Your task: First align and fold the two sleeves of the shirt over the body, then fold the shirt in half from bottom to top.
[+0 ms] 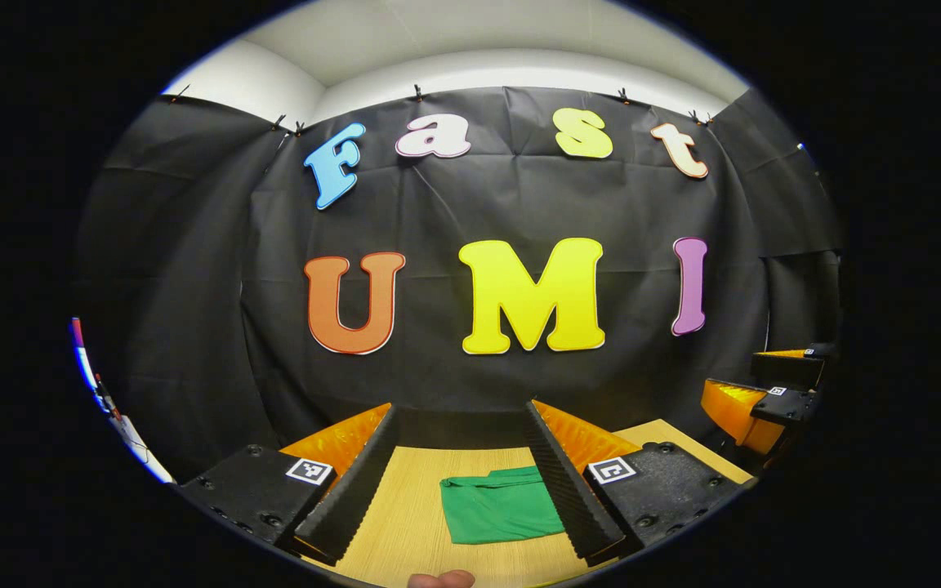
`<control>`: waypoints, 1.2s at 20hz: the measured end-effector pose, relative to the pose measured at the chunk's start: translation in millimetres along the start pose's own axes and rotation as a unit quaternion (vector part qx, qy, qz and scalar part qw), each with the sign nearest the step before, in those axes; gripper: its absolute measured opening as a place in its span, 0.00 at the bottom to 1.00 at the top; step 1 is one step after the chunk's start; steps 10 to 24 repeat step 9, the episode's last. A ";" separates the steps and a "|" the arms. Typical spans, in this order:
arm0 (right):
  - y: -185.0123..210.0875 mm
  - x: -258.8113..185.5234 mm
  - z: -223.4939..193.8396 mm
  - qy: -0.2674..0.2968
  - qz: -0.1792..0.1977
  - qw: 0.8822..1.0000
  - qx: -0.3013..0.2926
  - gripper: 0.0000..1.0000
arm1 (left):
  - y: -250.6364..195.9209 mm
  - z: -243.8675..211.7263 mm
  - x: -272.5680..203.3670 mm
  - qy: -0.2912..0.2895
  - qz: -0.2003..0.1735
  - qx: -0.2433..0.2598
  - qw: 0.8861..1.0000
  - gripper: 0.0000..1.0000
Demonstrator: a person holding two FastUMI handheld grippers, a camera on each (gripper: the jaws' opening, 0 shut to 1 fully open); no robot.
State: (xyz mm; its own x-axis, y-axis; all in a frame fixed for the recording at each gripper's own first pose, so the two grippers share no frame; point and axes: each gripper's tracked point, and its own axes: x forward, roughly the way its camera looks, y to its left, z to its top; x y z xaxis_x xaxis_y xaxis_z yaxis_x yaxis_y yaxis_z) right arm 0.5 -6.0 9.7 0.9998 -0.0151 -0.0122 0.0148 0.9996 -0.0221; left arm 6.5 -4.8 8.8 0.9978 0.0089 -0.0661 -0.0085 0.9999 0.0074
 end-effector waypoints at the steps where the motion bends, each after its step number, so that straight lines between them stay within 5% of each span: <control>1: -0.2 1.6 -0.3 0.000 -0.001 1.000 0.000 0.95 | 0.0 -0.3 0.8 0.000 0.001 0.000 1.000 0.98; 24: -1.5 6.7 2.9 -0.004 -0.005 1.000 -0.001 0.95 | -1.2 -3.7 6.7 0.005 -0.004 -0.002 1.000 0.98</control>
